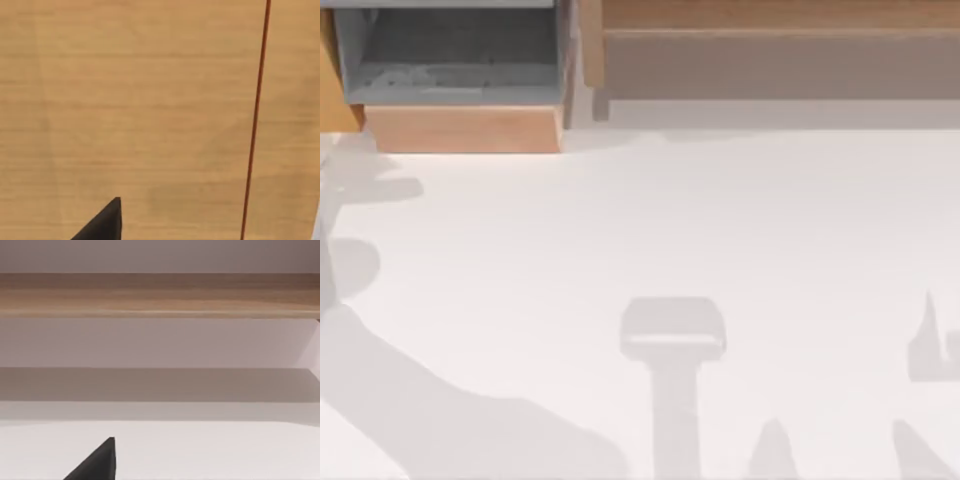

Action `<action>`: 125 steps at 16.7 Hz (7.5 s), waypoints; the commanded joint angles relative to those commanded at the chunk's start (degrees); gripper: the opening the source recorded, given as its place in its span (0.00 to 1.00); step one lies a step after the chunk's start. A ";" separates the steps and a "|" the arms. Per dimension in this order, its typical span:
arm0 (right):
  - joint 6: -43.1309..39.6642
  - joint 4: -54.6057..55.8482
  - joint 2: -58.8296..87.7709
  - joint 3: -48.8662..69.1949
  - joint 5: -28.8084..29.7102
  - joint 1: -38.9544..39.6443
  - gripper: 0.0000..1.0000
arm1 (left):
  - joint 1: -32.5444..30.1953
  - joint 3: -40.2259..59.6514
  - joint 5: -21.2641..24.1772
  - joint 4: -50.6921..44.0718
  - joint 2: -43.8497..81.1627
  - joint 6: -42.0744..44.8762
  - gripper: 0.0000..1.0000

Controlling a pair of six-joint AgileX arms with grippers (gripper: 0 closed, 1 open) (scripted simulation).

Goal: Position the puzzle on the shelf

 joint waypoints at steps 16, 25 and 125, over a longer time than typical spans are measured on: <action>0.00 0.00 0.00 0.00 0.00 0.00 1.00 | 0.00 0.00 0.00 0.00 0.00 0.00 0.00; 0.00 0.00 0.00 0.00 0.00 0.00 1.00 | 1.91 -6.62 1.53 2.79 -2.44 -0.13 0.00; 0.00 0.00 0.00 0.00 0.00 0.00 1.00 | -2.40 63.20 -24.49 -133.38 2.16 -84.66 1.00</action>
